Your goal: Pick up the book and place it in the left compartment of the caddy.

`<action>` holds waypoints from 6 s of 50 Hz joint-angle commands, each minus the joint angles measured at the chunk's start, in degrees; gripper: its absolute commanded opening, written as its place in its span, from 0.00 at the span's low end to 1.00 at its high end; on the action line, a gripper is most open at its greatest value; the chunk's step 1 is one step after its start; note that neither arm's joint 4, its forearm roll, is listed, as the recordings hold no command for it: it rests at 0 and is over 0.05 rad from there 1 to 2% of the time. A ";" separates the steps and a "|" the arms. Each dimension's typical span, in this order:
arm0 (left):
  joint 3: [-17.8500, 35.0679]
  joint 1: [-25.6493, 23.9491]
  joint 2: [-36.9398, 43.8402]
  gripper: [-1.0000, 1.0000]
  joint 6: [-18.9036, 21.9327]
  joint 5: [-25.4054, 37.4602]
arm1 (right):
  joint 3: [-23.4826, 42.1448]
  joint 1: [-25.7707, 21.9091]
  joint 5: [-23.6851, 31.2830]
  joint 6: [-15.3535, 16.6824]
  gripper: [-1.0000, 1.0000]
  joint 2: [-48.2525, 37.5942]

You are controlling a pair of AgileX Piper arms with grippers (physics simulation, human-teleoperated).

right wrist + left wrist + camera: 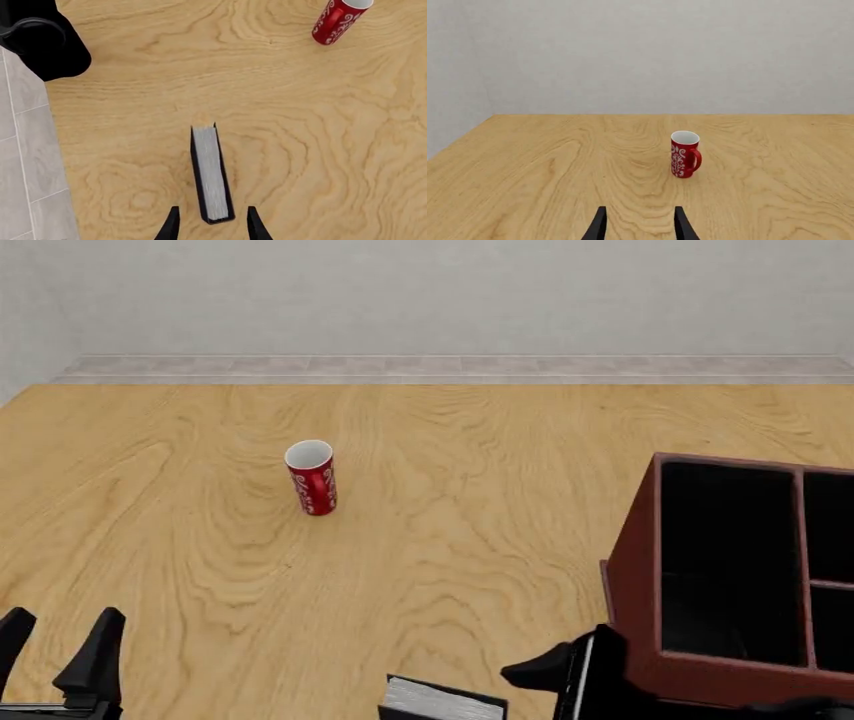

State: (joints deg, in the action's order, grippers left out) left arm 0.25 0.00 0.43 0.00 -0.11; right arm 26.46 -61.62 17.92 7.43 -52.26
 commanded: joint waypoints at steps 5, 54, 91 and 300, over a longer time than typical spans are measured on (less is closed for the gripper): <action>0.00 0.00 0.00 1.00 0.00 0.00 | -0.89 0.45 -3.39 0.38 1.00 -4.44; 0.00 0.00 0.00 1.00 0.00 0.00 | -2.95 0.68 -11.42 0.38 0.00 -14.82; 0.00 0.00 0.00 1.00 0.00 0.00 | 7.45 3.52 4.78 7.44 0.00 -6.31; 0.00 0.00 0.00 1.00 0.00 0.00 | 27.90 61.24 40.37 -12.70 0.00 39.13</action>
State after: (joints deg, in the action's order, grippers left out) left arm 0.25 0.00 0.43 0.00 -0.11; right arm 54.96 -2.60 59.91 -3.17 -13.41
